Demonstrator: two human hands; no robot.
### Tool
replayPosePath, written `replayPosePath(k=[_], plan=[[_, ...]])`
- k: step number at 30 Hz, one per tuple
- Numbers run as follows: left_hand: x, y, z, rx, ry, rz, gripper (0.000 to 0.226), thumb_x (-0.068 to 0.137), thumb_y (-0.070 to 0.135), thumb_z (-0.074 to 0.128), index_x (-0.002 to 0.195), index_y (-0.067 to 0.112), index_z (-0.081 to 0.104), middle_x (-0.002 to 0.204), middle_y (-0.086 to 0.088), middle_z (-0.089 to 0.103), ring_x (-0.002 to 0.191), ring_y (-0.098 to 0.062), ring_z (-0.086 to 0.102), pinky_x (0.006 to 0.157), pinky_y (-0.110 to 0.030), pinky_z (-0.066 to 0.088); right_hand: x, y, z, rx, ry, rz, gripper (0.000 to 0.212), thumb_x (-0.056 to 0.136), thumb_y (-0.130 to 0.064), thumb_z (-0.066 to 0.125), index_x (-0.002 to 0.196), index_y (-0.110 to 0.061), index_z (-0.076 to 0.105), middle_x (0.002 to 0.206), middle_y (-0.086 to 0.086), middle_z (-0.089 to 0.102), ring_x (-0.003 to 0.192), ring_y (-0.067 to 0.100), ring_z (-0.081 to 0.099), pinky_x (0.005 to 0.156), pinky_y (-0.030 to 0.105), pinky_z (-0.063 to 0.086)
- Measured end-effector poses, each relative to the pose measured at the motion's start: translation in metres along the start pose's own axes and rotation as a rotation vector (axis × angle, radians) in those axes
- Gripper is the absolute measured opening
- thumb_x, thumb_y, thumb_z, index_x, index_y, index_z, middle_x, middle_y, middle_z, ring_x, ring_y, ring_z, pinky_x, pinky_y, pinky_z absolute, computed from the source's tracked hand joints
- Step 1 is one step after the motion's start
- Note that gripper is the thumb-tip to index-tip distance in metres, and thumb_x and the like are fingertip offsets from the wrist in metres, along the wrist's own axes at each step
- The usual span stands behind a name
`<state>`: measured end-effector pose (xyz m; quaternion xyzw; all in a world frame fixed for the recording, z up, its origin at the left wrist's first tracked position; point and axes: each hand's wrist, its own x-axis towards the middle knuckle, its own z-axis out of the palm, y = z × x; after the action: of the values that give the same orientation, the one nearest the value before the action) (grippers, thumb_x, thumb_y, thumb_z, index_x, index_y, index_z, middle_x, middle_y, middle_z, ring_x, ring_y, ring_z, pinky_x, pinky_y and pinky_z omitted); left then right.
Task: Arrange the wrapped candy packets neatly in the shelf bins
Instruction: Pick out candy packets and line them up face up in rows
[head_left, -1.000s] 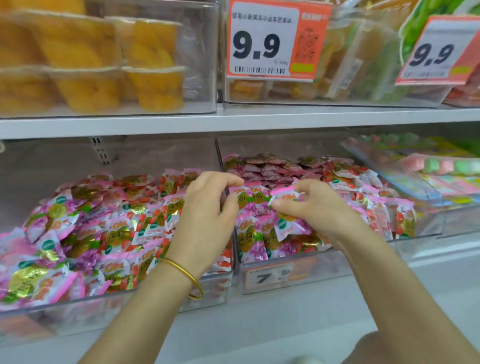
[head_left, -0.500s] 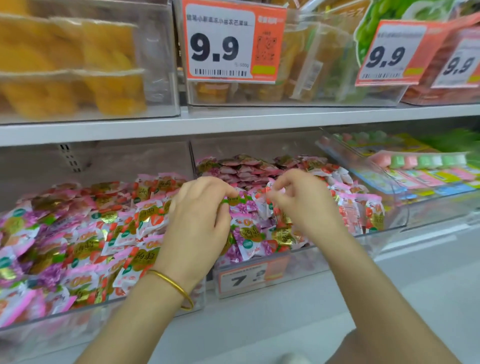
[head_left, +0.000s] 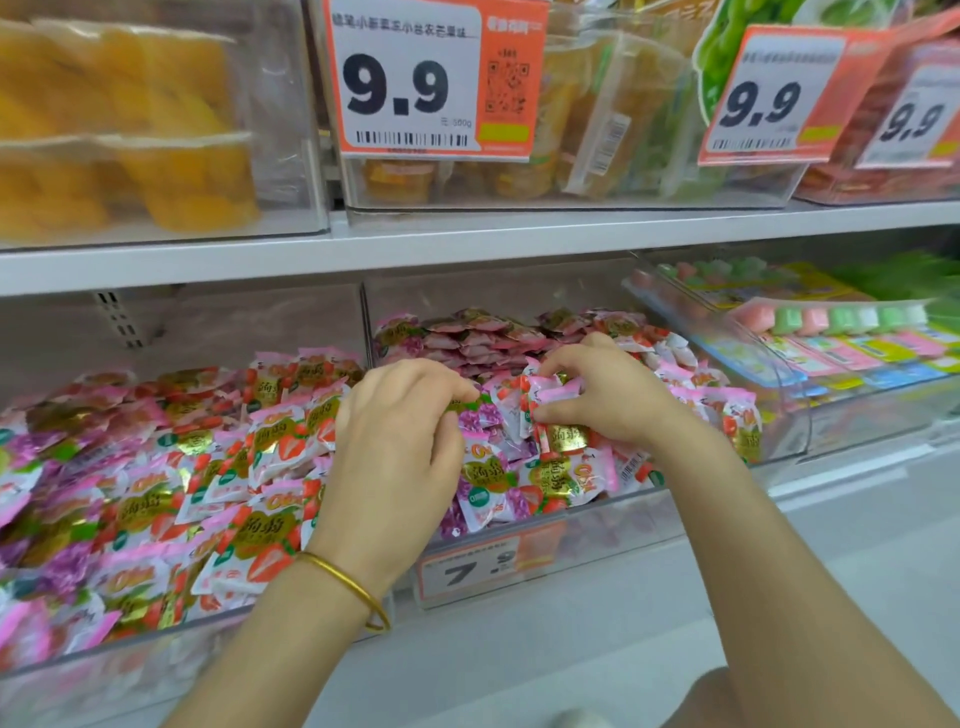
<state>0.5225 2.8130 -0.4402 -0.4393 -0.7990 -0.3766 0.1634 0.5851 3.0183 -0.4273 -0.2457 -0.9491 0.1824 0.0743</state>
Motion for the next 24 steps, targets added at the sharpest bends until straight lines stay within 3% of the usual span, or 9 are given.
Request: replayPosePath(k=[4,7,11,16,21,24], plan=[[0.0,0.001,0.001,0.02,0.0,-0.012,0.025,0.085,0.014,0.044,0.097,0.025,0.063,0.101,0.014,0.058,0.105,-0.007,0.046,0.093,-0.025,0.029,-0.003,0.005,-0.008,0.107,-0.011,-0.084,0.034,0.075,-0.029,0.077,0.102,-0.027,0.057,0.117,-0.004,0.049,0.093,0.016,0.054,0.078,0.03,0.046],[0.0,0.001,0.001,0.022,0.0,-0.012,0.025,0.084,0.014,0.044,0.097,0.025,0.063,0.102,0.014,0.058,0.105,-0.008,0.046,0.093,-0.026,0.029,-0.005,0.008,-0.009,0.201,0.007,-0.11,0.029,0.072,-0.021,0.08,0.087,-0.025,0.055,0.09,-0.011,0.054,0.069,0.01,0.048,0.057,0.024,0.038],[0.0,0.001,0.001,0.018,0.003,-0.009,0.025,0.084,0.015,0.044,0.097,0.025,0.063,0.101,0.015,0.057,0.104,-0.006,0.045,0.093,-0.025,0.028,-0.006,0.006,-0.009,0.348,0.139,-0.138,0.027,0.072,-0.01,0.078,0.075,-0.025,0.056,0.078,-0.006,0.057,0.073,0.014,0.052,0.064,0.033,0.048],[0.001,0.003,-0.001,-0.042,-0.006,-0.026,0.024,0.087,0.021,0.044,0.103,0.026,0.061,0.103,0.016,0.054,0.105,-0.003,0.042,0.092,-0.022,0.028,-0.016,-0.015,-0.018,0.661,0.376,-0.188,0.027,0.074,0.001,0.072,0.076,-0.023,0.059,0.078,-0.002,0.063,0.07,0.01,0.059,0.068,0.029,0.052],[0.001,0.009,-0.012,-0.192,-0.024,-0.084,0.037,0.086,0.037,0.059,0.121,0.031,0.05,0.114,0.018,0.052,0.112,-0.001,0.042,0.096,-0.025,0.036,-0.037,-0.043,-0.025,0.906,0.243,-0.328,0.027,0.074,0.007,0.071,0.083,-0.018,0.066,0.075,-0.005,0.069,0.068,0.006,0.065,0.063,0.017,0.051],[-0.002,0.018,-0.024,-0.299,-0.082,-0.098,0.039,0.081,0.039,0.064,0.116,0.038,0.046,0.106,0.021,0.056,0.104,0.001,0.052,0.088,-0.022,0.045,-0.045,-0.06,-0.019,1.024,0.18,-0.38,0.029,0.073,0.007,0.07,0.086,-0.018,0.068,0.077,-0.005,0.072,0.072,0.007,0.066,0.065,0.018,0.052]])
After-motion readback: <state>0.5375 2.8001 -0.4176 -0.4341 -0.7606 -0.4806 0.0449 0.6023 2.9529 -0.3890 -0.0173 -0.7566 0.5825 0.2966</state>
